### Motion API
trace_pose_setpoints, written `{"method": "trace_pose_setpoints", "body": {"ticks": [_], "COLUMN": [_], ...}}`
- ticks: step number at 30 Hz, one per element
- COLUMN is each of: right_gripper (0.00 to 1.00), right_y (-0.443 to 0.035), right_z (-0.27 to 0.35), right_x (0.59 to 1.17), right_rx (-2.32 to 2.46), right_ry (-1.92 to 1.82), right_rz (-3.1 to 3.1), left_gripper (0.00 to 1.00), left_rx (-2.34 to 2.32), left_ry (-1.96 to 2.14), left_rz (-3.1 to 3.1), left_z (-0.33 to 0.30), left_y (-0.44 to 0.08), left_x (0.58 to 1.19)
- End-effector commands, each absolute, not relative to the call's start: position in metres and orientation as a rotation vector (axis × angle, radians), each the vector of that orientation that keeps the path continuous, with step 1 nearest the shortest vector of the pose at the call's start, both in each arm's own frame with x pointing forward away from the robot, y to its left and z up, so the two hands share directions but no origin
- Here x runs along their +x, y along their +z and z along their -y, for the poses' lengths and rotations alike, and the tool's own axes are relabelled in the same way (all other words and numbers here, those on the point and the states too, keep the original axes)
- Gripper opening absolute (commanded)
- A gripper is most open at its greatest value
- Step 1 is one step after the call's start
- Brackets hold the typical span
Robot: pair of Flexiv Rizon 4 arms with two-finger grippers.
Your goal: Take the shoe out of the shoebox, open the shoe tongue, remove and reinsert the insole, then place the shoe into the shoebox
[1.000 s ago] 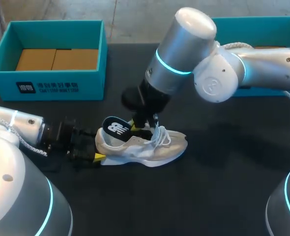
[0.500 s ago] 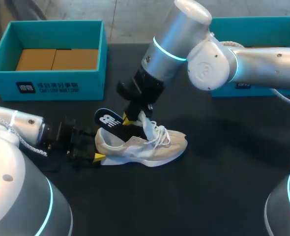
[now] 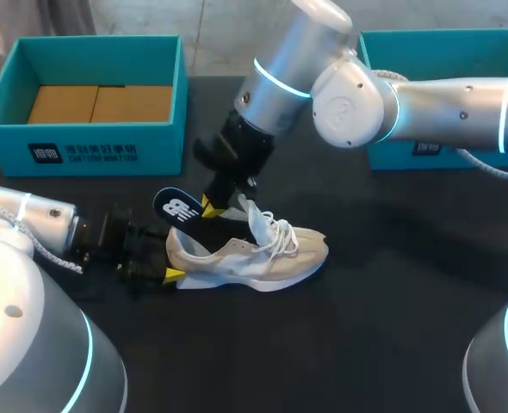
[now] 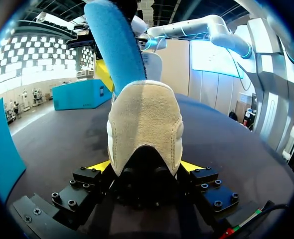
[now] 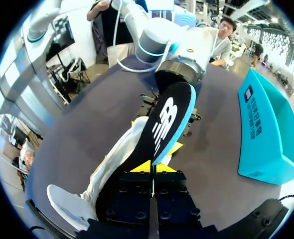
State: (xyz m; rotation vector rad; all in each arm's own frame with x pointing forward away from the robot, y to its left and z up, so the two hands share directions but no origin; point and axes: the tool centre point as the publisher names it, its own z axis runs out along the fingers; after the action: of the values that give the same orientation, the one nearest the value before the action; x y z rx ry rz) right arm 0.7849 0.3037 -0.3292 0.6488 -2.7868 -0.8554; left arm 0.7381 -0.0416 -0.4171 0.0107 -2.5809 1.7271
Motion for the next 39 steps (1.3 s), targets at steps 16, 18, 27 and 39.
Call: {"method": "trace_pose_setpoints", "body": {"ticks": [16, 18, 27, 39], "right_gripper": [0.39, 0.37, 0.33, 0.36], "right_y": [-0.336, -0.337, -0.341, -0.331], "right_z": [-0.301, -0.301, -0.302, -0.297], "right_x": [0.792, 0.792, 0.786, 0.774], "right_rx": [0.564, 0.533, 0.436, 0.387], "right_ry": [-0.897, -0.906, -0.886, -0.856], "right_rz": [2.583, 2.562, 2.499, 2.475], "left_gripper": [0.0, 0.0, 0.0, 0.0], "left_rx": [0.012, 0.012, 0.012, 0.012], "left_ry": [1.726, 1.726, 1.726, 1.726], "left_rz": [2.582, 2.582, 2.582, 2.582], "left_z": [0.042, 0.042, 0.042, 0.042], "left_y": [-0.42, -0.42, -0.42, -0.42], "left_x": [0.739, 0.739, 0.739, 0.739]}}
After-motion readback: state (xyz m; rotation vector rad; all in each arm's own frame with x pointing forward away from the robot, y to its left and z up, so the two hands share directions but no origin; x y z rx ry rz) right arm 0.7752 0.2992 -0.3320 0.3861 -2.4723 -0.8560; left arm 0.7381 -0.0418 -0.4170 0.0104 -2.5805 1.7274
